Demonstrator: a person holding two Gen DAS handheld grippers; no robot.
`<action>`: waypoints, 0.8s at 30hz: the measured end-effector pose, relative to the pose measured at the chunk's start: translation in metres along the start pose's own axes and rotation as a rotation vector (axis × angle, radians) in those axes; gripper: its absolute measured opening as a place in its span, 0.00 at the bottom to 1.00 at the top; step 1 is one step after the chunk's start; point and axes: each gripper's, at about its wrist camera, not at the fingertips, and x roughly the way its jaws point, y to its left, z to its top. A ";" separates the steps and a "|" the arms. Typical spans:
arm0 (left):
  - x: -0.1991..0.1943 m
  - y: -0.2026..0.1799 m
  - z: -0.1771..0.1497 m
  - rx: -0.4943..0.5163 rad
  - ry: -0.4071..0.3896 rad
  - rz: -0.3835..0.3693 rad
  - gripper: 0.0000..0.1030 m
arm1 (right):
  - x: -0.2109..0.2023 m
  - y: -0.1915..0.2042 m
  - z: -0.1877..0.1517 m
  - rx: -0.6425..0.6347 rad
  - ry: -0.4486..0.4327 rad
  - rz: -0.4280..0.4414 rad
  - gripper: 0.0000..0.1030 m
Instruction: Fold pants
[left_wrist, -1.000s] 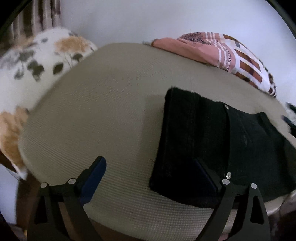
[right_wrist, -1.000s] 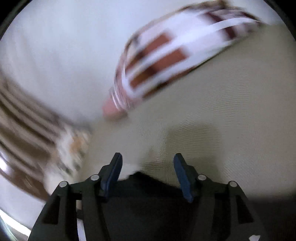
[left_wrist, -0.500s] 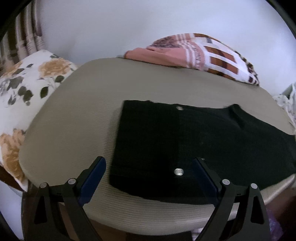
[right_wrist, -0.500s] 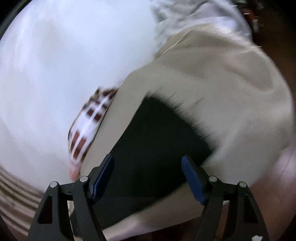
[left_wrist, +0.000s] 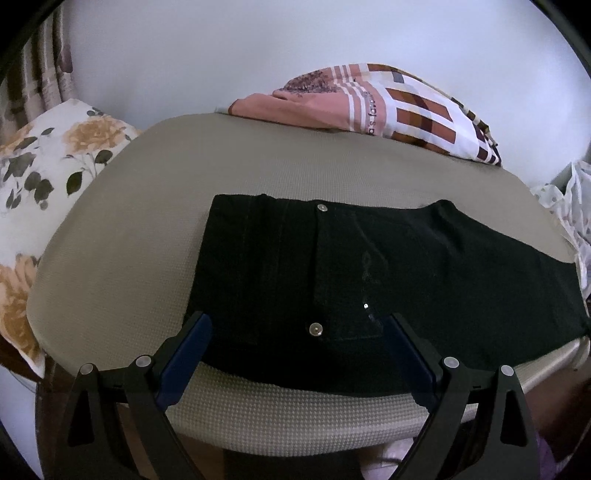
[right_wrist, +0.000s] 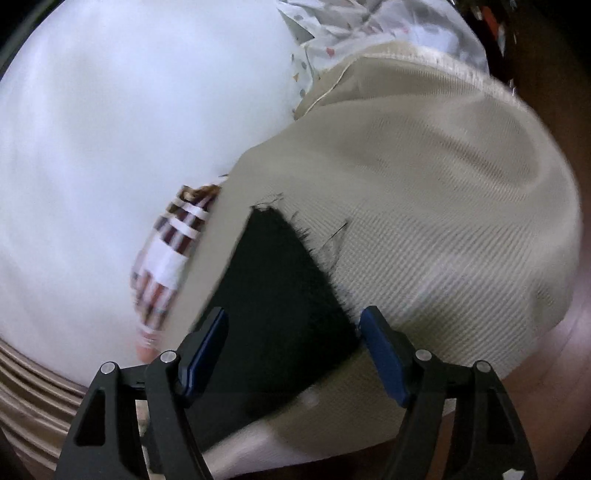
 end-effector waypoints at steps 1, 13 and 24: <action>0.000 0.000 0.000 -0.001 -0.002 0.000 0.91 | 0.002 -0.002 -0.003 0.025 0.013 0.032 0.70; -0.002 -0.009 -0.004 0.038 0.001 -0.026 0.91 | 0.028 0.005 -0.013 0.131 0.030 0.156 0.69; -0.005 -0.026 -0.008 0.145 -0.037 0.076 0.91 | 0.041 0.027 -0.018 -0.026 0.042 -0.091 0.24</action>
